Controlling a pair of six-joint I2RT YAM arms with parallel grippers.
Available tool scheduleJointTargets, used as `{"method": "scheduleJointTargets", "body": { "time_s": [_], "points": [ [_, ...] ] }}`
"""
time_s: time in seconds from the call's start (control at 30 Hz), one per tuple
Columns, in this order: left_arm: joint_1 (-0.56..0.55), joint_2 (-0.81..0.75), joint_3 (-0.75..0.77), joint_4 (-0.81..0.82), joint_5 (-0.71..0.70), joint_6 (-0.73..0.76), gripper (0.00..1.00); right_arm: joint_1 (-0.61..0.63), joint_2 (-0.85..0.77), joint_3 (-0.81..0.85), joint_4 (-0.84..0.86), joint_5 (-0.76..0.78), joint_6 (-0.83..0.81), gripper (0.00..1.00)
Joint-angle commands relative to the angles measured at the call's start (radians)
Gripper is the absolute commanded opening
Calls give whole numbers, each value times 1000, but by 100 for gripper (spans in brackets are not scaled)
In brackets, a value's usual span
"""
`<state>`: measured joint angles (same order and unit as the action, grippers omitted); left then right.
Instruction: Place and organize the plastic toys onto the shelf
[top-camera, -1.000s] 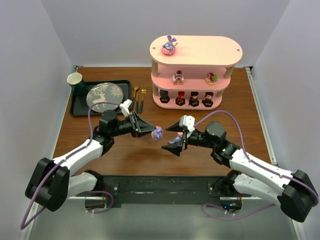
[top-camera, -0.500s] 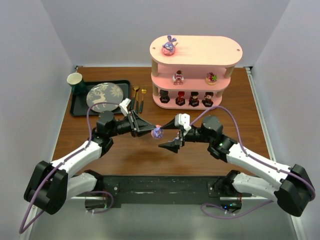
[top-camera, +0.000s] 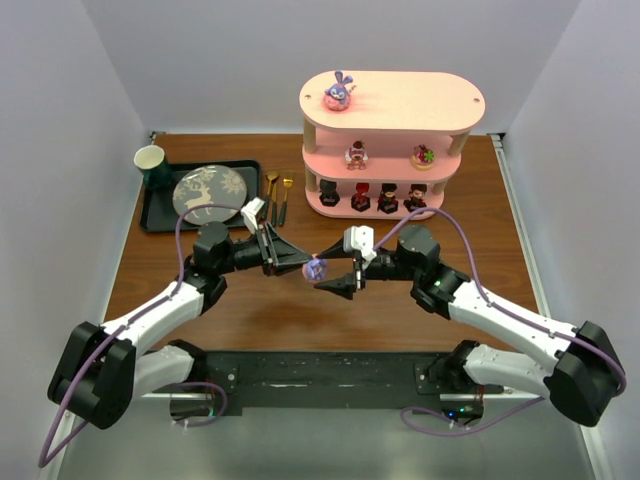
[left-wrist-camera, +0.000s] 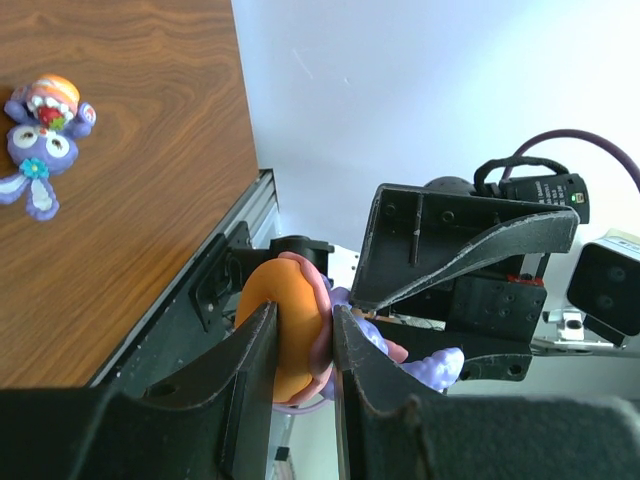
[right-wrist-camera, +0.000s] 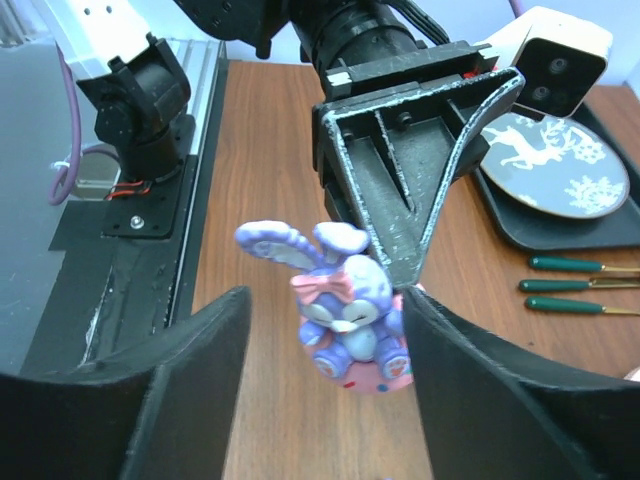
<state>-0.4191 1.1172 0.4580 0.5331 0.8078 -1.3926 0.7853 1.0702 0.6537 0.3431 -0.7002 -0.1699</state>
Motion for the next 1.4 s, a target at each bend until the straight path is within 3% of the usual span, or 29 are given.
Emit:
{"method": "scheduleJointTargets", "body": {
  "time_s": [0.0, 0.3, 0.7, 0.8, 0.83, 0.87, 0.97, 1.03, 1.1, 1.17, 1.2, 1.27, 1.3, 1.37],
  "points": [
    [3, -30, 21, 28, 39, 0, 0, 3, 22, 49, -3, -59, -17, 59],
    [3, -30, 18, 64, 57, -32, 0, 3, 51, 55, -16, -53, -33, 49],
    [3, -51, -24, 131, 8, -167, 0, 32, 69, 49, -27, 22, -91, 45],
    [0, -53, -31, 151, 5, -187, 0, 40, 77, 57, -45, 36, -108, 34],
    [2, -54, -33, 151, 4, -190, 0, 40, 77, 60, -52, 41, -109, 29],
    [0, -57, -33, 151, 2, -189, 0, 42, 77, 60, -53, 39, -109, 17],
    [2, -59, -42, 151, 2, -190, 1, 42, 65, 63, -53, 45, -103, 5],
    [3, -57, -50, 150, 4, -186, 13, 42, 48, 69, -62, 56, -94, 0],
    [3, -51, -53, 148, 16, -175, 31, 42, 33, 76, -90, 90, -86, 0],
    [8, -46, -48, 136, 28, -140, 42, 42, 13, 99, -121, 140, -71, 0],
    [12, -40, -35, 122, 31, -120, 53, 40, 8, 109, -154, 169, -56, 0],
    [37, -34, -16, 50, 37, -47, 65, 40, 1, 147, -199, 215, -43, 0],
    [51, -34, 8, 21, 42, -19, 76, 38, -1, 161, -225, 259, -43, 0],
    [107, -36, 42, -100, 36, 97, 85, 35, -4, 204, -291, 313, -36, 0]
  ]
}}
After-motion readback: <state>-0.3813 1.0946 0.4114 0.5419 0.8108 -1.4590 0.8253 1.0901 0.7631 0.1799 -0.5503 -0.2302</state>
